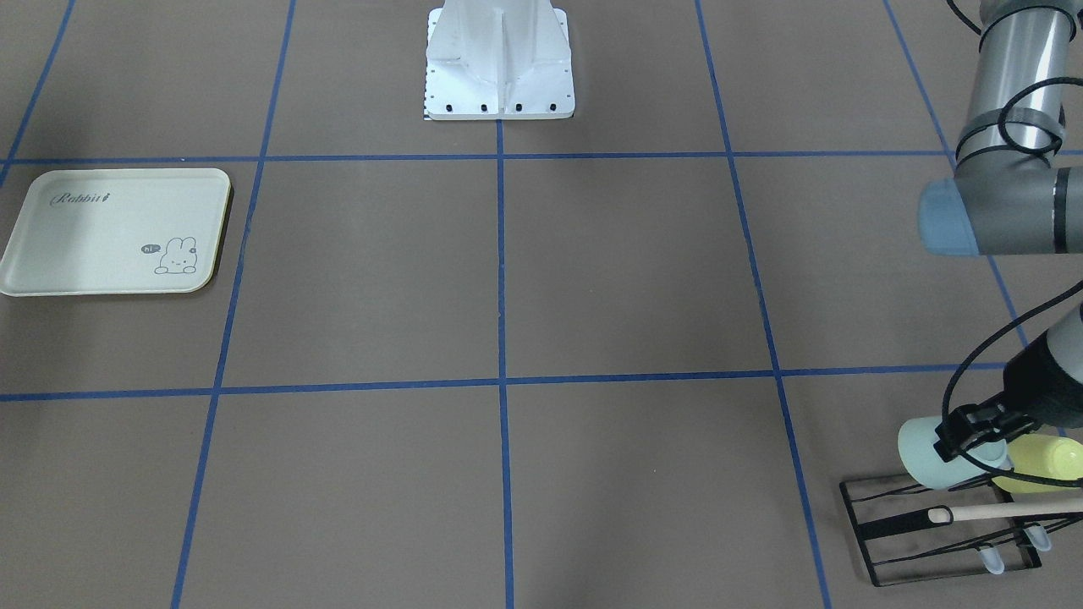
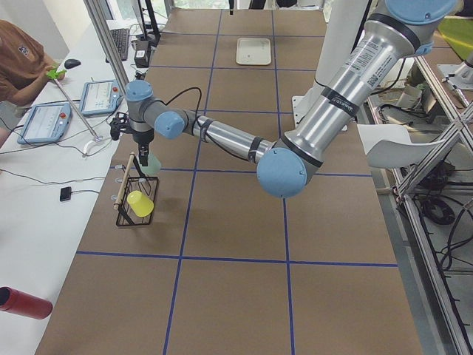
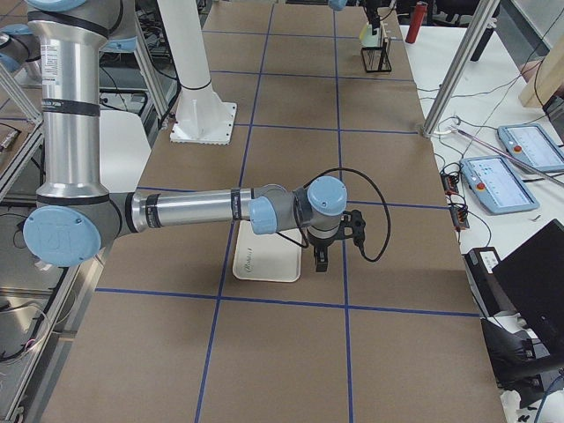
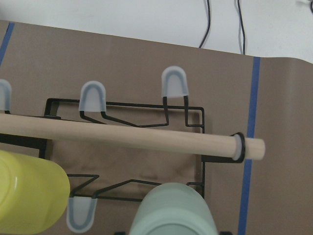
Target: Left arm grabs green cup and hands to right arm on tray
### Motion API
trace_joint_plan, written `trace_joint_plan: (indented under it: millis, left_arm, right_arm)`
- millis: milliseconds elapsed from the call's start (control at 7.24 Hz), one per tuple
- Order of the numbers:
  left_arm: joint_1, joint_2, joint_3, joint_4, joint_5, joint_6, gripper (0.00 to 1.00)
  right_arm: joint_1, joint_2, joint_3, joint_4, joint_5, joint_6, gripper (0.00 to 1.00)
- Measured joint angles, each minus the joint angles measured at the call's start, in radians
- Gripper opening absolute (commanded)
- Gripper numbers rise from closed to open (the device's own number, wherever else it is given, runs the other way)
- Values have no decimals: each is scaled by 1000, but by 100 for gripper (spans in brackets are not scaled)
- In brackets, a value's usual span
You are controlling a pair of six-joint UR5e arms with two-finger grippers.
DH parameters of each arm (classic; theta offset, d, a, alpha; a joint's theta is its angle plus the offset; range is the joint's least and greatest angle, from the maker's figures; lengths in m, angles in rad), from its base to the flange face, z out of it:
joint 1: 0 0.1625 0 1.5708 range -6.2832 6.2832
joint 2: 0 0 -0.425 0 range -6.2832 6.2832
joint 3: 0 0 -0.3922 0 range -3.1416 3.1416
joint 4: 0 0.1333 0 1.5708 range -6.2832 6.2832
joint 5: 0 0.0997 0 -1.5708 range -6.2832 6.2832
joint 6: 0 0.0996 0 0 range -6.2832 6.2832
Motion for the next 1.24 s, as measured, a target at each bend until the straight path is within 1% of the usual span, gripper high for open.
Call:
trace_joint_plan:
  millis: [276,690,829,967,1243]
  left_arm:
    - [-32,-9,-39,51,-30,2,0]
    - [-47,-4,-81,92,-43,3,0]
    - [-46,1,-119,121,-48,1,0]
    - [-43,7,-174,170,-53,-5,0]
    - [-13,56,-300,219,-71,-20,0]
  right_arm:
    - [0,0,0,-1,0,0,100]
    - [-6,3,3,0,3,9,100]
    - [-25,9,9,4,12,35,100]
    - [-54,20,14,28,25,95,100]
    - [-123,51,20,142,32,286,100]
